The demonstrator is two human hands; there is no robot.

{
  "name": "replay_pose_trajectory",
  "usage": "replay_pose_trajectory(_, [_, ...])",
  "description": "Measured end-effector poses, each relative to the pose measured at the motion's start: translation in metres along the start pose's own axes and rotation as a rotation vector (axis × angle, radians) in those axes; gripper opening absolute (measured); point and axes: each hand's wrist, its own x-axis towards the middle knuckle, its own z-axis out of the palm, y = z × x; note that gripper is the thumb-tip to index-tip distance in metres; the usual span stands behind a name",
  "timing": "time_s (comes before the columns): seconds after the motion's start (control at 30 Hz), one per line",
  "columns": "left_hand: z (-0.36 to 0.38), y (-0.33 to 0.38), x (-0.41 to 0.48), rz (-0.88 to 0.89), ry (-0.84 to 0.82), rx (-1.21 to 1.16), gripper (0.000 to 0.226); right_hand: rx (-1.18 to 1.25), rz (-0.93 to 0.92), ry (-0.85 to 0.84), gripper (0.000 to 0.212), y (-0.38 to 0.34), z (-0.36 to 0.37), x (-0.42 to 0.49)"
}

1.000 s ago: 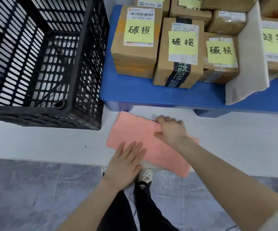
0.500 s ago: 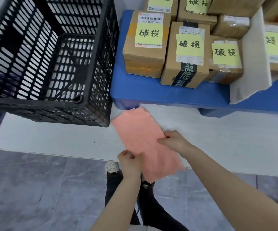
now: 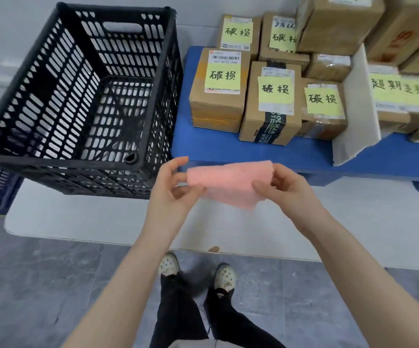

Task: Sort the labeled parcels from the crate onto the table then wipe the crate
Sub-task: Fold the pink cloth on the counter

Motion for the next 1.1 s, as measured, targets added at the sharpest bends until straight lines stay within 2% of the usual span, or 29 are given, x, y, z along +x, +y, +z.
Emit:
replay_pose_trajectory(0.1, [0.004, -0.023, -0.012, 0.019, -0.024, -0.066, 0.055, -0.165, -0.052, 0.097, 0.022, 0.027, 0.003, -0.006])
replay_pose_trajectory(0.17, [0.012, -0.052, -0.02, -0.106, 0.055, -0.059, 0.051, -0.386, 0.03, 0.165, 0.015, 0.061, 0.006, -0.009])
replay_pose_trajectory(0.2, [0.015, -0.067, -0.025, -0.199, 0.084, -0.045, 0.048, -0.434, 0.118, 0.14, 0.012, 0.079, 0.007, -0.013])
replay_pose_trajectory(0.3, [0.017, -0.103, -0.037, -0.535, 0.109, 0.003, 0.044, -0.302, 0.392, -0.074, 0.011, 0.117, 0.011, -0.029])
replay_pose_trajectory(0.37, [0.013, -0.12, -0.042, -0.66, 0.131, 0.077, 0.039, -0.236, 0.483, -0.059, 0.015, 0.129, 0.013, -0.035])
replay_pose_trajectory(0.47, [0.011, -0.131, -0.041, -0.644, 0.119, 0.19, 0.03, -0.32, 0.515, 0.116, 0.032, 0.131, 0.015, -0.026])
replay_pose_trajectory(0.53, [0.012, -0.131, -0.035, -0.641, 0.098, 0.236, 0.025, -0.377, 0.491, 0.16, 0.032, 0.128, 0.018, -0.016])
replay_pose_trajectory(0.63, [0.016, -0.13, -0.027, -0.646, 0.057, 0.295, 0.017, -0.42, 0.479, 0.177, 0.017, 0.125, 0.025, -0.003])
replay_pose_trajectory(0.73, [0.015, -0.13, -0.024, -0.588, 0.08, 0.315, 0.016, -0.335, 0.435, 0.208, 0.008, 0.126, 0.031, -0.006])
replay_pose_trajectory(0.83, [0.008, -0.132, -0.029, -0.564, 0.078, 0.375, 0.014, -0.257, 0.38, 0.225, 0.014, 0.13, 0.034, -0.02])
replay_pose_trajectory(0.97, [-0.001, -0.141, -0.038, -0.611, 0.042, 0.444, 0.028, -0.278, 0.486, 0.168, 0.037, 0.143, 0.036, -0.033])
replay_pose_trajectory(1.1, [-0.001, -0.146, -0.037, -0.559, 0.007, 0.547, 0.031, -0.307, 0.529, 0.203, 0.032, 0.145, 0.034, -0.025])
